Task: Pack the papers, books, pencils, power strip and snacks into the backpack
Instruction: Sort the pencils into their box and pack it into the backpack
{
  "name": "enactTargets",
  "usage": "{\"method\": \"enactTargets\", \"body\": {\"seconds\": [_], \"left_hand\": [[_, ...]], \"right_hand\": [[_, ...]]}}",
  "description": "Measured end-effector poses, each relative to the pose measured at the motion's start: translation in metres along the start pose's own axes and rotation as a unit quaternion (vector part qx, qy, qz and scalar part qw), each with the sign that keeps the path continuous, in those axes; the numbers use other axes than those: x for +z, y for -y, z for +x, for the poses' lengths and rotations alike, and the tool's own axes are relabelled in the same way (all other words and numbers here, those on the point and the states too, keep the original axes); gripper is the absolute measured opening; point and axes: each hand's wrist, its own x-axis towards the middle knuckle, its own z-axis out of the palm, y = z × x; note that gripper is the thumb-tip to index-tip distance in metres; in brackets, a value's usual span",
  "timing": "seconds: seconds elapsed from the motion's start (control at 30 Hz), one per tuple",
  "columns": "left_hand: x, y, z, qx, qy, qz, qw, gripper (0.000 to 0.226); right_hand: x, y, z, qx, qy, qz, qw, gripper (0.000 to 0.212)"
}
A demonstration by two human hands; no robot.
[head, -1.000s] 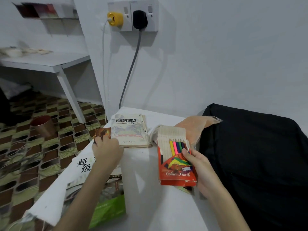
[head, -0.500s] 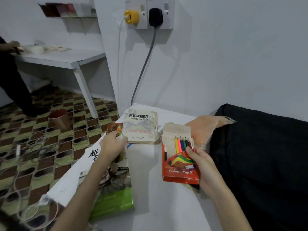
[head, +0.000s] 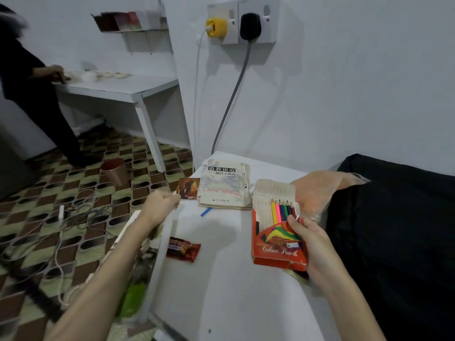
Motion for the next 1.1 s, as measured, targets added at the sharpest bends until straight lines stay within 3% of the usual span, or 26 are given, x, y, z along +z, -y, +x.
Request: {"method": "enactTargets", "body": {"seconds": [0.13,0.3,0.43,0.53,0.6,0.73,0.83,0.97,1.1], "left_hand": [[0.040,-0.004,-0.010,-0.015,0.023,0.105,0.994,0.041],[0.072,-0.011,0.000,-0.026,0.037,0.161,0.986,0.023],[0.090,-0.015,0.017,-0.068,0.008,0.231,0.971,0.074],[0.090,-0.014,0.029,-0.105,-0.011,0.160,0.981,0.090],[0.089,-0.012,0.038,-0.092,-0.017,0.109,0.990,0.077],[0.091,-0.026,0.039,0.031,0.000,-0.023,0.999,0.015],[0.088,-0.026,0.038,0.059,0.039,-0.080,0.994,0.022],[0.091,-0.018,0.037,0.038,0.022,0.093,0.995,0.017],[0.096,-0.023,0.037,0.001,0.045,0.125,0.991,0.026]], "right_hand": [[0.000,0.003,-0.002,-0.007,-0.002,0.004,1.000,0.028],[-0.004,0.006,-0.006,-0.002,-0.027,0.005,1.000,0.030],[-0.010,0.011,-0.010,-0.004,-0.036,0.009,0.999,0.028],[-0.013,0.014,-0.015,0.001,-0.053,0.012,0.999,0.028],[-0.016,0.016,-0.017,0.003,-0.059,0.019,0.998,0.030],[-0.019,0.020,-0.022,-0.005,-0.054,0.026,0.998,0.024],[-0.019,0.023,-0.021,-0.011,-0.054,0.016,0.998,0.026],[-0.017,0.023,-0.021,-0.008,-0.060,0.003,0.998,0.028],[-0.011,0.019,-0.020,-0.006,-0.064,-0.016,0.998,0.028]]}}
